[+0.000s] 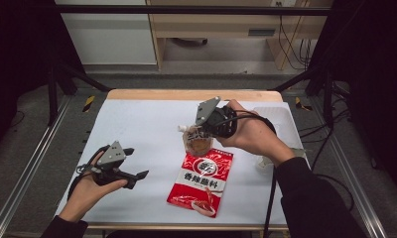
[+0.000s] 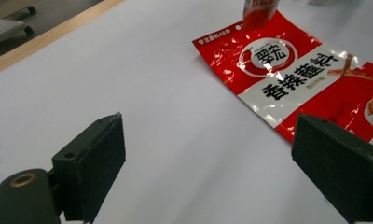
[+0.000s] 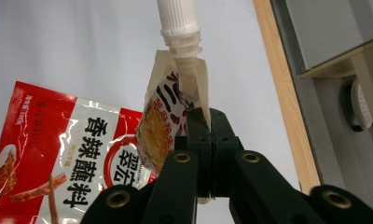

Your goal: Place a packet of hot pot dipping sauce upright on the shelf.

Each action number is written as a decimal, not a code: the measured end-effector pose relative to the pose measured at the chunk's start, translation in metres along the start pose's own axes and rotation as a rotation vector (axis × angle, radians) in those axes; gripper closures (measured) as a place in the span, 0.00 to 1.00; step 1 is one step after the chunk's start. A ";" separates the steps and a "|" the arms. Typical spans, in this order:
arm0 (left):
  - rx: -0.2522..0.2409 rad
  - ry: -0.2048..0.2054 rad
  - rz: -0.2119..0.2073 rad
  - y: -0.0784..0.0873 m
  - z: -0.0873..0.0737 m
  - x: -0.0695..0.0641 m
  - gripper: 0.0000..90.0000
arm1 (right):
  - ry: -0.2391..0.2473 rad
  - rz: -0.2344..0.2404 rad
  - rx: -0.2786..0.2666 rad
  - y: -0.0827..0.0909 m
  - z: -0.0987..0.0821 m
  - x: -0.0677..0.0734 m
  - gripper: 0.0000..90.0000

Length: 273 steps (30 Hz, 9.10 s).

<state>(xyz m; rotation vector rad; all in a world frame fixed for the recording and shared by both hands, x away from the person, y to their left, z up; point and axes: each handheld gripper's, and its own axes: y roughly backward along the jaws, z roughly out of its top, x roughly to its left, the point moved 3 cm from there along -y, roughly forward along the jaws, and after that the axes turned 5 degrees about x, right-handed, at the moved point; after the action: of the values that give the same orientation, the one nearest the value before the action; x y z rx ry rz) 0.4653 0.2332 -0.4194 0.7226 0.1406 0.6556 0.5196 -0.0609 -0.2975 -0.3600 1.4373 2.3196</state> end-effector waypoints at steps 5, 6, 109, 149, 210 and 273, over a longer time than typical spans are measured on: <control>0.006 0.010 0.023 -0.002 -0.017 0.002 0.09 | -0.014 -0.024 -0.007 0.007 -0.006 -0.007 1.00; 0.011 0.010 0.024 -0.003 -0.020 0.002 0.09 | -0.020 -0.031 -0.007 0.008 -0.008 -0.009 1.00; 0.052 0.092 0.114 -0.003 -0.066 0.013 0.09 | -0.328 -0.184 0.029 0.066 -0.195 -0.040 1.00; 0.066 0.079 0.103 -0.006 -0.066 0.010 0.09 | -0.421 -0.094 0.079 0.034 -0.218 -0.033 0.96; 0.073 0.038 0.078 -0.009 -0.061 0.001 0.09 | -0.543 -0.203 -0.145 -0.007 -0.093 0.090 0.29; 0.090 0.002 0.045 -0.021 -0.055 -0.014 0.09 | -0.834 0.046 0.060 -0.134 -0.142 0.033 0.32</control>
<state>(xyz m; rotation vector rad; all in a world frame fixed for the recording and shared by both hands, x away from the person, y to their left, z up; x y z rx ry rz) 0.4461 0.2439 -0.4757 0.8135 0.1570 0.6959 0.5527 -0.1286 -0.4803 0.6028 1.0699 2.0447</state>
